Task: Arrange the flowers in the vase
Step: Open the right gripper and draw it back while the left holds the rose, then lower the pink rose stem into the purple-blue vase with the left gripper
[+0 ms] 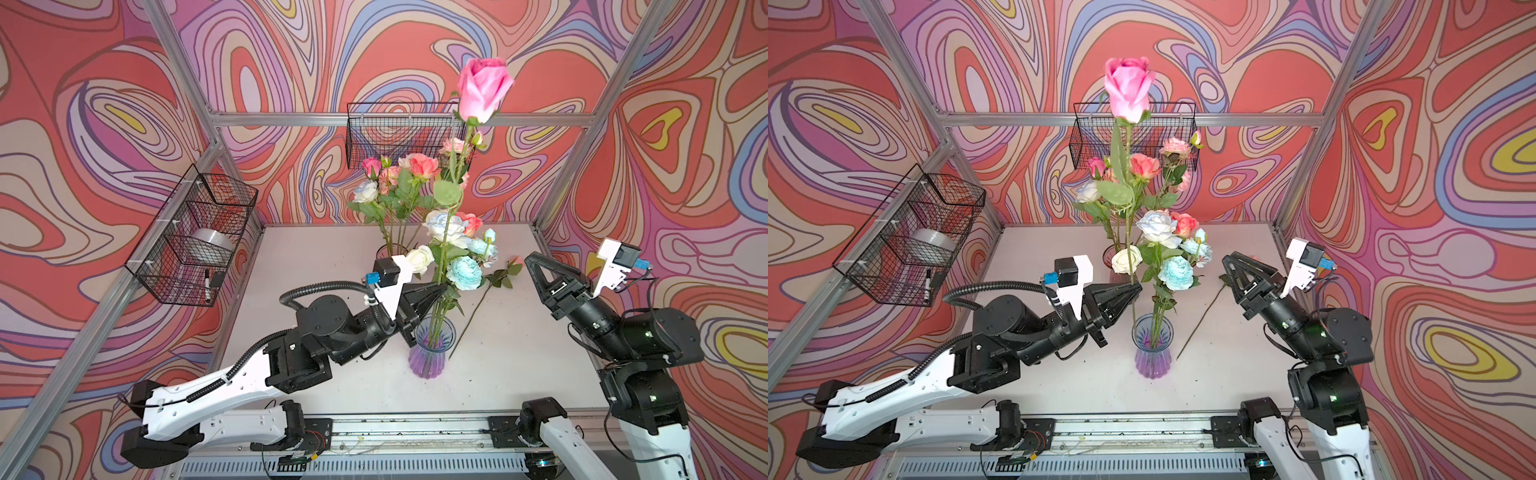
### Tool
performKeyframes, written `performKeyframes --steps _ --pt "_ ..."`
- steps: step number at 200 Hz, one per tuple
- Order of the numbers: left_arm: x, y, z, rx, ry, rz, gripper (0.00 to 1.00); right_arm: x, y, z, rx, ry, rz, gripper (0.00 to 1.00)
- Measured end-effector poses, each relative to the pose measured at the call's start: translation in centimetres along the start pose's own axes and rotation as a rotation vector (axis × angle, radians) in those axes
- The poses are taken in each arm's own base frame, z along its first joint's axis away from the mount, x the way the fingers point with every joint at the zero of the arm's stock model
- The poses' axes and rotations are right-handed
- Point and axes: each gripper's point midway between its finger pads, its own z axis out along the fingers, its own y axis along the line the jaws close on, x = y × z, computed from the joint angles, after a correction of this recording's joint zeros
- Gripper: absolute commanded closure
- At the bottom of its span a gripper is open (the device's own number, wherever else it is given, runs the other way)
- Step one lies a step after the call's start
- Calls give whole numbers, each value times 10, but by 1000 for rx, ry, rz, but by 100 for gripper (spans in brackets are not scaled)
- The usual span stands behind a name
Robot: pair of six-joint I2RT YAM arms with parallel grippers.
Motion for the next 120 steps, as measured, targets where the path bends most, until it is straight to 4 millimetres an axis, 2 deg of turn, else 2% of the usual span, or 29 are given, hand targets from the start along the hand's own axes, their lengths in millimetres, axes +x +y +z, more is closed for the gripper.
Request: performKeyframes --steps 27,42,57,72,83,120 --pt "30 7 8 -26 12 41 100 23 -44 4 141 18 44 66" --pt "31 7 12 -30 -1 55 100 40 -69 4 223 46 73 66" --pt "25 7 13 -31 -28 56 100 51 -86 2 288 66 92 66" --pt "19 9 11 -40 -66 49 100 55 -94 -1 329 66 95 66" --pt "24 12 8 -53 -80 45 100 55 -97 -3 346 60 92 66" --pt "64 24 4 -90 -30 48 100 53 -102 -5 374 50 77 66"
